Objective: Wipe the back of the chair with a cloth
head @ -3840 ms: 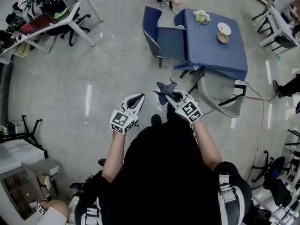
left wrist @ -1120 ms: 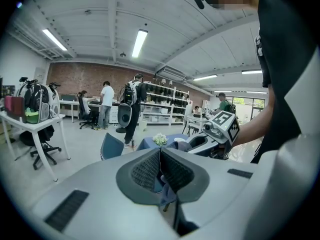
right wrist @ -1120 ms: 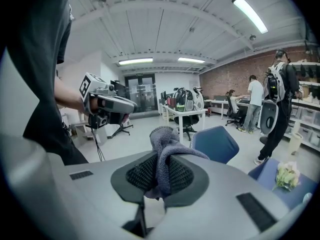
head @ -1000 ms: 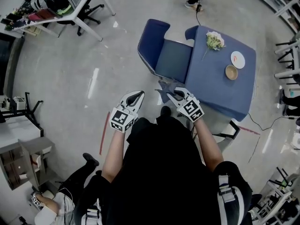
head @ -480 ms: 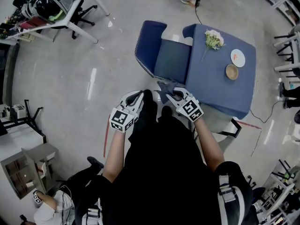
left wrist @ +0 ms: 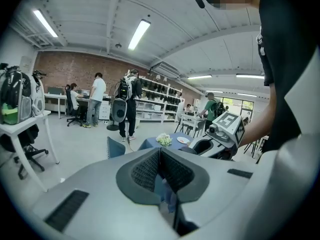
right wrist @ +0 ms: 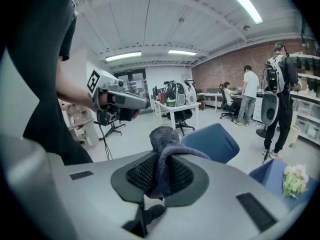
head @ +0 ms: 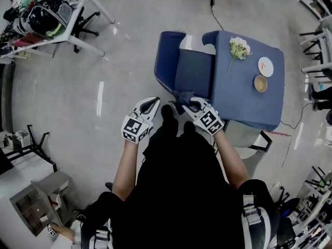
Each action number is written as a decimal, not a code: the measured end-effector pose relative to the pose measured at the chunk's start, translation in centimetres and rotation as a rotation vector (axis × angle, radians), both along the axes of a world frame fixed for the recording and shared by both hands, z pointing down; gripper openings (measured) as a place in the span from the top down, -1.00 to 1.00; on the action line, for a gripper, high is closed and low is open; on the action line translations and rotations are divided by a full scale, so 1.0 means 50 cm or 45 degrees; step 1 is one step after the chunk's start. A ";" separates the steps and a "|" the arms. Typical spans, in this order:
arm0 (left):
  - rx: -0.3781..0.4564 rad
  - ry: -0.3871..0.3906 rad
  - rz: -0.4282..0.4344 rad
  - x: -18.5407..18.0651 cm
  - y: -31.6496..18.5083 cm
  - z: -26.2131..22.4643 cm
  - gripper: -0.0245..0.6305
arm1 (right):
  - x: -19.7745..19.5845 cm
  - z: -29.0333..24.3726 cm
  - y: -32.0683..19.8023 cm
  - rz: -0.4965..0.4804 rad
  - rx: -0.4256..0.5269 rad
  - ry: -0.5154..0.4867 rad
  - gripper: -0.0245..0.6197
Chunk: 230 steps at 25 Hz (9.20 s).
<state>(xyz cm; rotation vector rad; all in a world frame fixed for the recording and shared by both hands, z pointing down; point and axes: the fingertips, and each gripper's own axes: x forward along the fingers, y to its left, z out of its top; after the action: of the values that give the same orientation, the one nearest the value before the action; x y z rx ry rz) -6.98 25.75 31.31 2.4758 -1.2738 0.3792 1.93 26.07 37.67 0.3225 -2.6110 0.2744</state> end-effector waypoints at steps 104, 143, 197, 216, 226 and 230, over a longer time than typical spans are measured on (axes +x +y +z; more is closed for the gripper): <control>-0.268 0.033 -0.042 -0.157 -0.505 0.335 0.85 | -0.316 0.273 -0.643 0.269 -0.042 -0.046 0.73; -0.238 0.015 -0.063 -0.162 -0.550 0.372 0.85 | -0.277 0.401 -0.900 0.481 -0.031 -0.064 0.72; -0.174 0.177 -0.114 -0.169 -0.540 0.387 0.85 | -0.261 0.545 -0.679 0.505 -0.345 -0.040 0.75; -0.170 0.143 -0.051 -0.167 -0.535 0.383 0.85 | -0.261 0.541 -0.568 0.492 -0.412 -0.103 0.75; -0.169 0.127 -0.017 -0.165 -0.534 0.381 0.85 | -0.258 0.539 -0.530 0.459 -0.458 -0.112 0.75; -0.168 0.124 -0.009 -0.165 -0.531 0.382 0.85 | -0.254 0.543 -0.501 0.432 -0.485 -0.107 0.75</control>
<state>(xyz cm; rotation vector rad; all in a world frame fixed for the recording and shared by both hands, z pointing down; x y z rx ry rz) -15.23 -0.79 50.42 2.3490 -1.1800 0.3259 -10.79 1.04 64.84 0.6259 -2.5015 0.9030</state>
